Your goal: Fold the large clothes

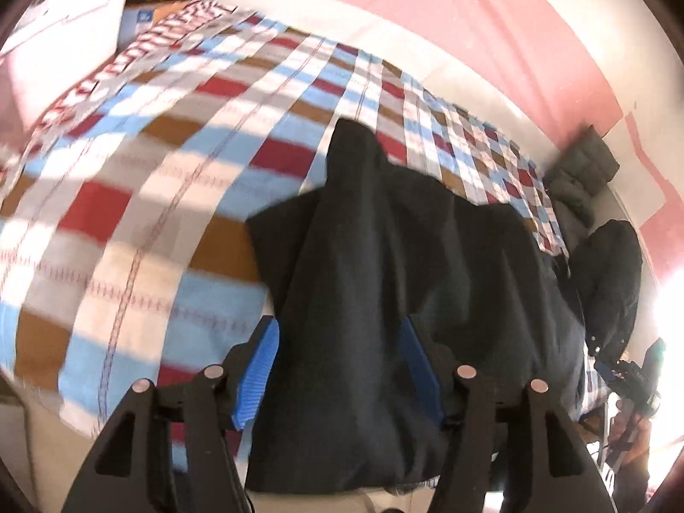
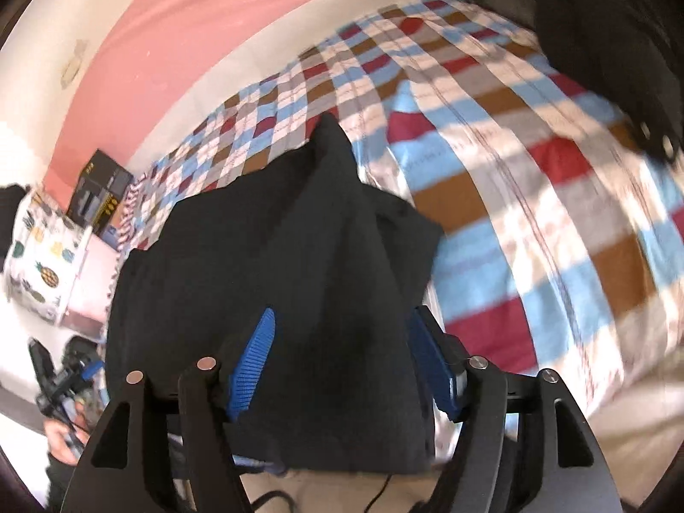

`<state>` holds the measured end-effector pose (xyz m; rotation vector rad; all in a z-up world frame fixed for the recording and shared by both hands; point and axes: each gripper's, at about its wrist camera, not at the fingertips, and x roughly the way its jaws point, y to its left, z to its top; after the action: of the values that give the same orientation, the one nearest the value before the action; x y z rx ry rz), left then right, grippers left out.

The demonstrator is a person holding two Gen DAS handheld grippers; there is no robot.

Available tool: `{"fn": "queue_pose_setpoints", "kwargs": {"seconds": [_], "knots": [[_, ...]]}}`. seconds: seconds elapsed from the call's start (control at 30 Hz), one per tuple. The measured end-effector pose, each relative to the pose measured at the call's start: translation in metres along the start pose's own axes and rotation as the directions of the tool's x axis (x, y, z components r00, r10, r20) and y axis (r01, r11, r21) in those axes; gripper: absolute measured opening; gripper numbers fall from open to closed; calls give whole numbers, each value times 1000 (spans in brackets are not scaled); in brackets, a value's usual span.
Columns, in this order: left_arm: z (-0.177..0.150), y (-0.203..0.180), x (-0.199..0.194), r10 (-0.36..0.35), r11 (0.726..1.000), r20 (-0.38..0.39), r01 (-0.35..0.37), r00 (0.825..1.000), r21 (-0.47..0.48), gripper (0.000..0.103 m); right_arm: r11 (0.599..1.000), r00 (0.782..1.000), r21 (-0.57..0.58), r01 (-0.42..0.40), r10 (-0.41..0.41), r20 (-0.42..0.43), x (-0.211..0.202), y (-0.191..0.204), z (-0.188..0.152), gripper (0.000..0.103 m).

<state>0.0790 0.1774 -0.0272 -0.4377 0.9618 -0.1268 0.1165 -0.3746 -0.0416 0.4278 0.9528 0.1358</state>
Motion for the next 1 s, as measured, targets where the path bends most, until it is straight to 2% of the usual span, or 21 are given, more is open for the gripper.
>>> {"fn": "queue_pose_setpoints", "kwargs": {"seconds": [0.1, 0.23, 0.3, 0.37, 0.4, 0.47, 0.5, 0.53, 0.6, 0.67, 0.73, 0.8, 0.87, 1.0], "knots": [[31, -12, 27, -25, 999, -7, 26, 1000, 25, 62, 1000, 1000, -28, -5, 5, 1, 23, 9, 27, 66], [73, -23, 67, 8, 998, -27, -7, 1000, 56, 62, 999, 1000, -28, -19, 19, -2, 53, 15, 65, 66], [90, -23, 84, 8, 998, -38, -6, 999, 57, 63, 1000, 1000, -21, -2, 2, -22, 73, 12, 84, 66], [101, -20, 102, 23, 999, -58, -20, 998, 42, 62, 1000, 998, -1, -28, 28, -64, 91, 8, 95, 66], [104, -18, 111, 35, 999, -70, -32, 997, 41, 60, 999, 995, 14, -38, 39, -89, 102, 6, 98, 55], [105, -15, 122, 59, 998, -87, -56, 995, 32, 41, 1000, 995, -3, 3, -4, -99, 112, 8, 100, 15], [105, -15, 124, 59, 998, -88, -57, 994, 27, 27, 1000, 995, -13, 9, -10, -98, 113, 10, 99, 14], [105, -15, 122, 56, 998, -76, -54, 996, 25, 21, 1000, 997, -22, 3, -5, -76, 110, 12, 98, 12], [108, -21, 111, 57, 997, -19, -56, 998, 47, 17, 1000, 1000, -15, -6, 6, -26, 98, 10, 101, 11], [118, -30, 97, 25, 998, 48, -28, 999, 64, 16, 999, 999, 22, -37, 37, 24, 86, 6, 109, 11], [128, -40, 96, 15, 994, 107, -26, 994, 103, 16, 1000, 998, 21, -8, 7, 58, 85, 9, 118, 11], [133, -41, 117, 54, 991, 102, -66, 993, 120, 16, 999, 998, 27, 29, -31, 47, 102, 6, 122, 11], [127, -31, 151, 101, 990, 49, -106, 994, 96, 16, 996, 997, 44, 77, -77, 0, 133, -2, 119, 11], [112, -17, 166, 93, 994, 67, -97, 993, 58, 20, 994, 994, 40, 105, -104, -11, 158, -9, 108, 13]]}}
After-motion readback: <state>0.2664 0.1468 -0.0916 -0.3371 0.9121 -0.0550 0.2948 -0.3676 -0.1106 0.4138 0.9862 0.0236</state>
